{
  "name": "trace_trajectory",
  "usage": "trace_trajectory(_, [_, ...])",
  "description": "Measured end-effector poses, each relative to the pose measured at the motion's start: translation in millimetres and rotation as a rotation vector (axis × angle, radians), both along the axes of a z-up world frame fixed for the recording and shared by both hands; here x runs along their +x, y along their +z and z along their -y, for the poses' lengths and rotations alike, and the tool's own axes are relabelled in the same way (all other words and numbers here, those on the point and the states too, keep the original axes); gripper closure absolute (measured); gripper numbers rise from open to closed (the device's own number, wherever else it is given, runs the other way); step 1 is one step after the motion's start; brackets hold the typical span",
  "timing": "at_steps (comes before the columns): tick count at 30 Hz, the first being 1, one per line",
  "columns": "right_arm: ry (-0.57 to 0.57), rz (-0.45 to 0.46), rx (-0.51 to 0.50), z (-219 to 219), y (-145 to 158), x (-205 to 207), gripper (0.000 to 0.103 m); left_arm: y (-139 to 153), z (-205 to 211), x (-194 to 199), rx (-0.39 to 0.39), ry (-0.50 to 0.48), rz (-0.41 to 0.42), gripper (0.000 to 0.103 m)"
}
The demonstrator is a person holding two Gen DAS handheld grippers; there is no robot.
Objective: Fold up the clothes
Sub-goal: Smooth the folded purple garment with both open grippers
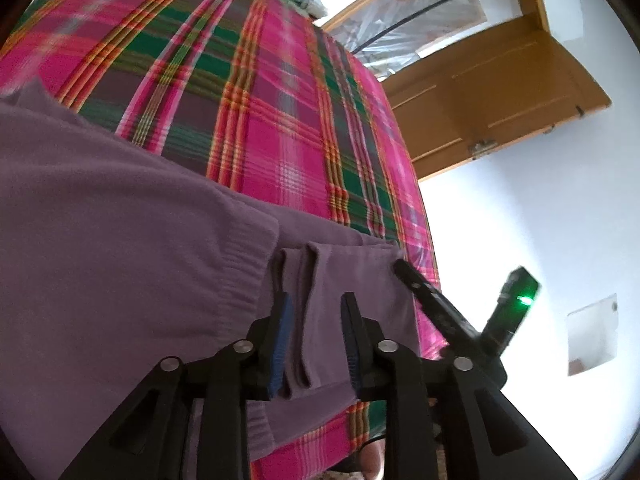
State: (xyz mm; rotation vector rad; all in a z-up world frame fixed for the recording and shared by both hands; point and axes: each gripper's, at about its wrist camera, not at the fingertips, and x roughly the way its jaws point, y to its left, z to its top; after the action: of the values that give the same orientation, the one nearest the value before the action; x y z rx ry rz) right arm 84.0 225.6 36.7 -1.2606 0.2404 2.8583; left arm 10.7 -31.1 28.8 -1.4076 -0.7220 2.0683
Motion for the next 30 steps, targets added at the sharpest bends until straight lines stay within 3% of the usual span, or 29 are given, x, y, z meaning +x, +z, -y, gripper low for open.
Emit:
trace_trajectory(4, [0.021, -0.013, 0.063, 9.1, -2.8, 29.0, 0.078, 3.5, -17.1, 6.3, -0.06, -0.031, -0.054, 0.055])
trace_trajectory(9, [0.012, -0.014, 0.129, 16.0, -19.3, 43.4, 0.074, 0.7, -50.9, 17.1, -0.196, -0.099, -0.117, 0.055])
trace_trajectory(13, [0.001, -0.03, 0.096, 9.0, -13.5, 46.0, 0.074, -4.0, -71.4, 25.7, -0.291, -0.115, -0.152, 0.055])
trace_trajectory(18, [0.005, -0.031, 0.066, 3.8, -17.0, 53.8, 0.074, -1.0, -75.9, 31.3, -0.297, -0.098, -0.186, 0.055])
trace_trajectory(24, [-0.003, -0.034, 0.08, 3.8, -24.4, 59.0, 0.074, -12.0, -88.1, 35.5, -0.37, -0.132, -0.165, 0.055])
trace_trajectory(27, [-0.005, -0.033, 0.1, 5.5, -25.4, 58.7, 0.074, -11.7, -97.1, 41.8, -0.436, -0.144, -0.216, 0.055])
trace_trajectory(30, [-0.009, -0.029, 0.119, 7.3, -25.5, 58.1, 0.073, -13.2, -98.3, 42.4, -0.448, -0.14, -0.229, 0.055])
